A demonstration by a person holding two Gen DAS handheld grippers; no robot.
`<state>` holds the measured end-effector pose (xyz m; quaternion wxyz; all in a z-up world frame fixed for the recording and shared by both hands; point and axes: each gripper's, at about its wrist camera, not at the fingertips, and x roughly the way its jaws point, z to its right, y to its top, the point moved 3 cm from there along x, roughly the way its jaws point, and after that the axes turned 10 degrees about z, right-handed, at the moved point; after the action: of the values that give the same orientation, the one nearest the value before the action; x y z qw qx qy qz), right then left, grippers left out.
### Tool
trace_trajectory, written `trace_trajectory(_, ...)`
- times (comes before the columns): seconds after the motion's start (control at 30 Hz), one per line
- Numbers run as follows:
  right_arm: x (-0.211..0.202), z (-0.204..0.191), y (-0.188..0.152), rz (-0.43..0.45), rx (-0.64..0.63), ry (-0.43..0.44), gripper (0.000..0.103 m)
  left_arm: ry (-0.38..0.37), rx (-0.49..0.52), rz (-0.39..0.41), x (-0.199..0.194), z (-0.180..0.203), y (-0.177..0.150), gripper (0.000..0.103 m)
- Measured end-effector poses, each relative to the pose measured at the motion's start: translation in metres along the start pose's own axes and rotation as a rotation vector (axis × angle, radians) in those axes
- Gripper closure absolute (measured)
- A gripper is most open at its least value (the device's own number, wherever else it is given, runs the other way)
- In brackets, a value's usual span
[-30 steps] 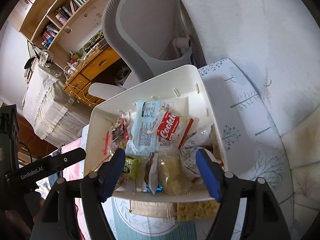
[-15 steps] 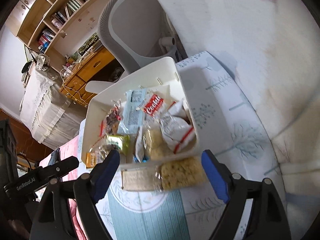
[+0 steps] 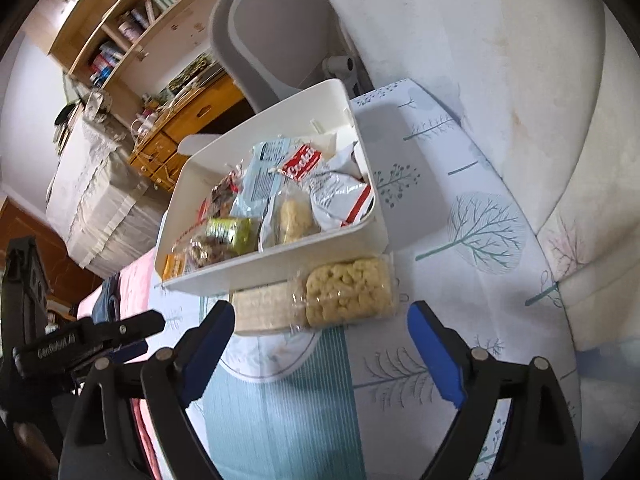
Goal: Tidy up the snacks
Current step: 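Move both grippers back toward the tan wafer packet and clear puff box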
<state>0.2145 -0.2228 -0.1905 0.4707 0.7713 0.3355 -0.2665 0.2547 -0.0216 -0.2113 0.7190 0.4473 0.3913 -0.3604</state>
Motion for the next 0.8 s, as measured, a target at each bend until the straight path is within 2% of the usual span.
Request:
trace_trajectory(0.23,0.008,0.002,-0.016,0.001,-0.132,0.025,0.011,0.013,-0.123,-0.030,0.027,-0.012,-0.018,0.021)
trace_trajectory(0.37,0.019,0.005,-0.021,-0.038,-0.185,0.036,0.011,0.029,-0.174,-0.024,0.041,-0.013,-0.023,0.021)
trace_trajectory(0.53,0.029,0.008,-0.023,-0.042,-0.274,0.025,0.011,0.031,-0.243,-0.021,0.060,-0.013,-0.027,0.019)
trace_trajectory(0.8,0.054,0.025,-0.023,-0.102,-0.356,0.024,0.012,0.045,-0.277,0.025,0.090,-0.006,-0.023,0.016)
